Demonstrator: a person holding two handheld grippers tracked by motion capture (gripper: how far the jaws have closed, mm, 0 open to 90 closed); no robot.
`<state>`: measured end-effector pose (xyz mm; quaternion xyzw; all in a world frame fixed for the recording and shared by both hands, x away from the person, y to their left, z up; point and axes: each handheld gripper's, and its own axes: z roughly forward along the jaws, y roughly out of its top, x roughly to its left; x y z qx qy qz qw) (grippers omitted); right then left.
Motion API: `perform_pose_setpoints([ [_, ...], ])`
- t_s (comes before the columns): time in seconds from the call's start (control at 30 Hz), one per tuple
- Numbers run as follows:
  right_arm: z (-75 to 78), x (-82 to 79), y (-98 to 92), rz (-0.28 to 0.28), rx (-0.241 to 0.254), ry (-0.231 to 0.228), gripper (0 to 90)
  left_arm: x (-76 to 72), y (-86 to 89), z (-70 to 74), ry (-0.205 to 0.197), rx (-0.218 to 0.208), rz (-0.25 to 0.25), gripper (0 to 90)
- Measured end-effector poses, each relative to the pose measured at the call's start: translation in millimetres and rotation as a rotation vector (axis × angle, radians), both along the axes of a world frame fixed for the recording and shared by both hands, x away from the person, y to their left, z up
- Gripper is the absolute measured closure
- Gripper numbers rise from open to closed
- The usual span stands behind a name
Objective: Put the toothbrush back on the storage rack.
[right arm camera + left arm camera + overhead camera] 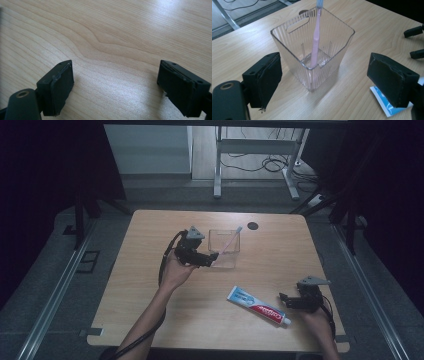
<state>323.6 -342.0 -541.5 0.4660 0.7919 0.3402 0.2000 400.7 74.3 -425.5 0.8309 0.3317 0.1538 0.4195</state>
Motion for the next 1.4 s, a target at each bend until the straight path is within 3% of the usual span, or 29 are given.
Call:
perform_pose_setpoints([
  [0.53, -0.2, 0.1, -0.1, 0.002, -0.002, -0.003, 13.4, -18.5, 21.6, -19.3, 0.001, 0.0, 0.021, 13.0],
  [1.4, -0.2, 0.0, -0.1, 0.001, 0.0, -0.002, 13.4, -51.2, 47.6, -62.8, 0.045, -0.015, 0.04, 13.1],
])
